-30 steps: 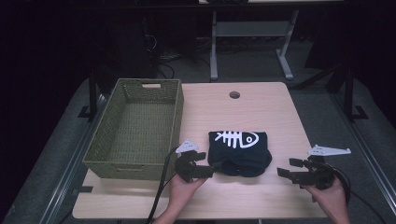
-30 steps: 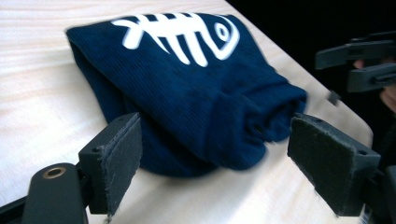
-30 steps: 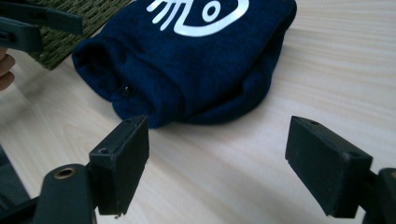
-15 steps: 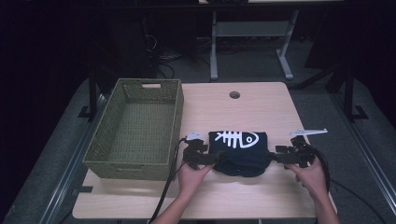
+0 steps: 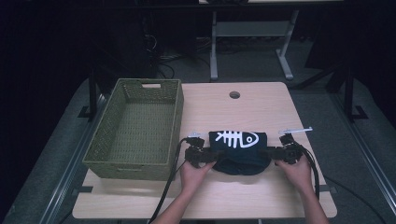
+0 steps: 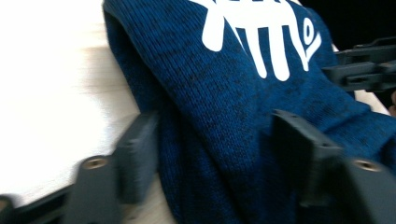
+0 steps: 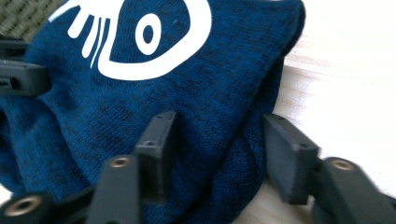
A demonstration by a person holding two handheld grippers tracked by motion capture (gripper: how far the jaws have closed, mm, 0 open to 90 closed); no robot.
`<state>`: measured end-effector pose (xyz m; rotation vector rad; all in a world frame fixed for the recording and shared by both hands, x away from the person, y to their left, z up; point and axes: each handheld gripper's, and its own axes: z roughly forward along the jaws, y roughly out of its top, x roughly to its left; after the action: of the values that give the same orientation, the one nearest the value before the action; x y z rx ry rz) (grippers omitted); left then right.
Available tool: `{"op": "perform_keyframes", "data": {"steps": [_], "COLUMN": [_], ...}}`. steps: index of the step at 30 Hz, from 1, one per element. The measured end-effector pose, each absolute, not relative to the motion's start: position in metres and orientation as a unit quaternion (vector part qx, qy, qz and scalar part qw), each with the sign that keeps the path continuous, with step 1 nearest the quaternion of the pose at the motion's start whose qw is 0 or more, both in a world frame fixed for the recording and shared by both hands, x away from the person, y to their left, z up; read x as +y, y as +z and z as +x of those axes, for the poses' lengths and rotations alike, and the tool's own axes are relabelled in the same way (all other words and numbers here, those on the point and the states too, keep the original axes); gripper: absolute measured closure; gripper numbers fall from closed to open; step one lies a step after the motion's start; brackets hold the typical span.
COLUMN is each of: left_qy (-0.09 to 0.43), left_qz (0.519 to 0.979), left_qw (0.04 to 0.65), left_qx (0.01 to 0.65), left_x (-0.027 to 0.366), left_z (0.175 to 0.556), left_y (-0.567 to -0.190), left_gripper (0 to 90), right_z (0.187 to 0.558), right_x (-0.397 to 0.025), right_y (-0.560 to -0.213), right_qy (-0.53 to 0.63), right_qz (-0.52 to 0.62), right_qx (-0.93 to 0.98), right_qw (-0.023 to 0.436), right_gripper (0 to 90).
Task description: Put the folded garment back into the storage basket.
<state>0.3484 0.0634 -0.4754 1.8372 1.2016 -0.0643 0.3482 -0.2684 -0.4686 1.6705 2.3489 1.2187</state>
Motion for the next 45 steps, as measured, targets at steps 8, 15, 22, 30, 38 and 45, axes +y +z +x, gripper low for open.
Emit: {"op": "perform_keyframes", "data": {"steps": [8, 15, 22, 30, 38, 45], "left_qy": [-0.045, -0.048, -0.043, -0.043, -0.052, -0.056], "left_qz": [0.736, 0.734, 0.735, 0.74, 0.737, 0.736], "left_qw": [0.473, 0.487, 0.503, 0.513, 0.522, 0.53], "left_qx": [0.483, 0.471, 0.453, 0.434, 0.426, 0.417], "left_x": [0.064, 0.068, 0.075, 0.086, 0.1, 0.107], "left_z": [0.347, 0.344, 0.344, 0.345, 0.348, 0.343], "left_y": [-0.47, -0.453, -0.426, -0.399, -0.379, -0.362], "left_gripper": [66.7, 68.9, 69.0, 69.6, 69.7, 69.7], "right_z": [0.343, 0.338, 0.333, 0.332, 0.334, 0.334], "right_x": [-0.264, -0.267, -0.269, -0.265, -0.258, -0.253], "right_y": [-0.458, -0.439, -0.418, -0.399, -0.379, -0.366], "right_qy": [0.392, 0.42, 0.451, 0.474, 0.489, 0.499], "right_qz": [0.532, 0.528, 0.519, 0.511, 0.502, 0.496], "right_qx": [0.75, 0.738, 0.726, 0.716, 0.711, 0.709], "right_qw": [-0.007, -0.029, -0.034, -0.042, -0.052, -0.054], "right_gripper": [72.0, 73.1, 73.2, 73.5, 73.6, 73.7]}}
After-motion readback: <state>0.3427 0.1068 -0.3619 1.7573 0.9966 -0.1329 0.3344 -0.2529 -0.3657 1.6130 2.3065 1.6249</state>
